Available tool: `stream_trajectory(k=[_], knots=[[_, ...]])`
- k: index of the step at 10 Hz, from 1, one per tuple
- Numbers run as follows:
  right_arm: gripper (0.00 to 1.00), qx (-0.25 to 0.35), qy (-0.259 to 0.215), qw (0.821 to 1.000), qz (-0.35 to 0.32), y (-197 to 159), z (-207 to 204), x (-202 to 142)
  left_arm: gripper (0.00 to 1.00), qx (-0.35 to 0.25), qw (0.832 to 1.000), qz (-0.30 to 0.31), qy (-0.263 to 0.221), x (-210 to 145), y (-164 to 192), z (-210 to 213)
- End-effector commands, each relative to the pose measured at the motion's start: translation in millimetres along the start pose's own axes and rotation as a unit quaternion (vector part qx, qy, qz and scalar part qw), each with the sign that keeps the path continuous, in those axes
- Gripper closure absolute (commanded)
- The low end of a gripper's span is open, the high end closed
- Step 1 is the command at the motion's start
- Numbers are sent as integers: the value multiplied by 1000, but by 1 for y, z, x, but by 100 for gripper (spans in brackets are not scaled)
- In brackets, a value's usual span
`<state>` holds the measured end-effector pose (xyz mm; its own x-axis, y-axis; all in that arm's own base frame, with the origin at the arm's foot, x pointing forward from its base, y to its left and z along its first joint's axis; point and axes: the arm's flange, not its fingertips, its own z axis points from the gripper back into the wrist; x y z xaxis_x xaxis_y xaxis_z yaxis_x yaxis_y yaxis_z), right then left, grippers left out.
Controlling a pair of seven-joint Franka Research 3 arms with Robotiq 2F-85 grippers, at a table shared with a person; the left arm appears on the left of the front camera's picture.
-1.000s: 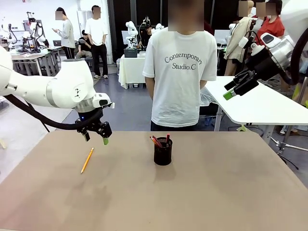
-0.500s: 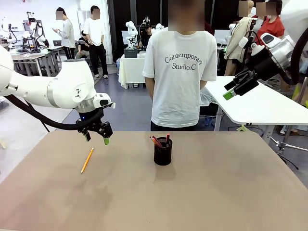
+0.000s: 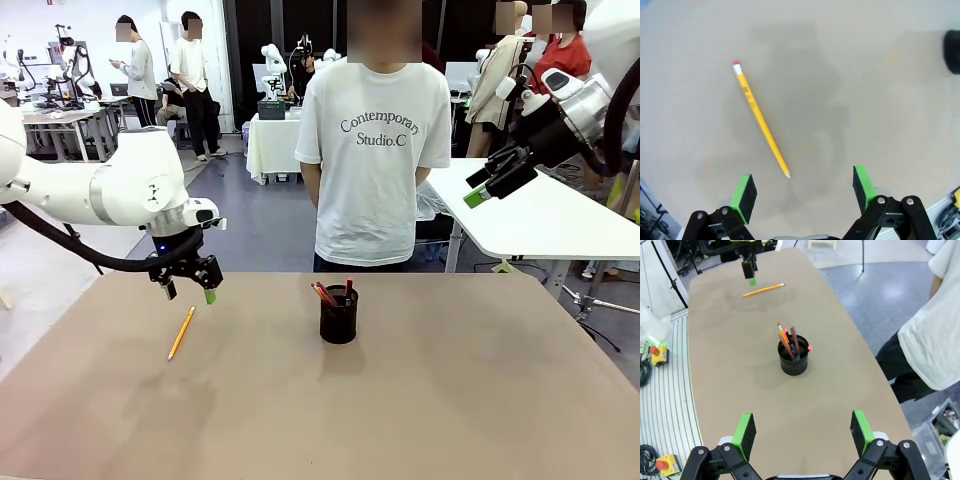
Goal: Place the pens into the pen holder.
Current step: Pick up a writing instrument from the table and place it into the Pen holder.
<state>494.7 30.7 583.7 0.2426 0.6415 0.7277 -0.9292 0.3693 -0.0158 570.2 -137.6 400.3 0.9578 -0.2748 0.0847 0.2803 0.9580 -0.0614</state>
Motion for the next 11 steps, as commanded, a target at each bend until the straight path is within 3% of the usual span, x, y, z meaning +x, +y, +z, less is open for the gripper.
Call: stream_trajectory(k=[1,4,11], knots=[[0,-7,1,1000,-2,1,-1,2,0,-9,1000,29,-8,11,19,-14],[0,-7,1,1000,-2,1,-1,2,0,31,997,70,-11,23,49,-44],[0,-7,1,1000,-2,1,-1,2,0,34,998,61,0,41,40,-81]])
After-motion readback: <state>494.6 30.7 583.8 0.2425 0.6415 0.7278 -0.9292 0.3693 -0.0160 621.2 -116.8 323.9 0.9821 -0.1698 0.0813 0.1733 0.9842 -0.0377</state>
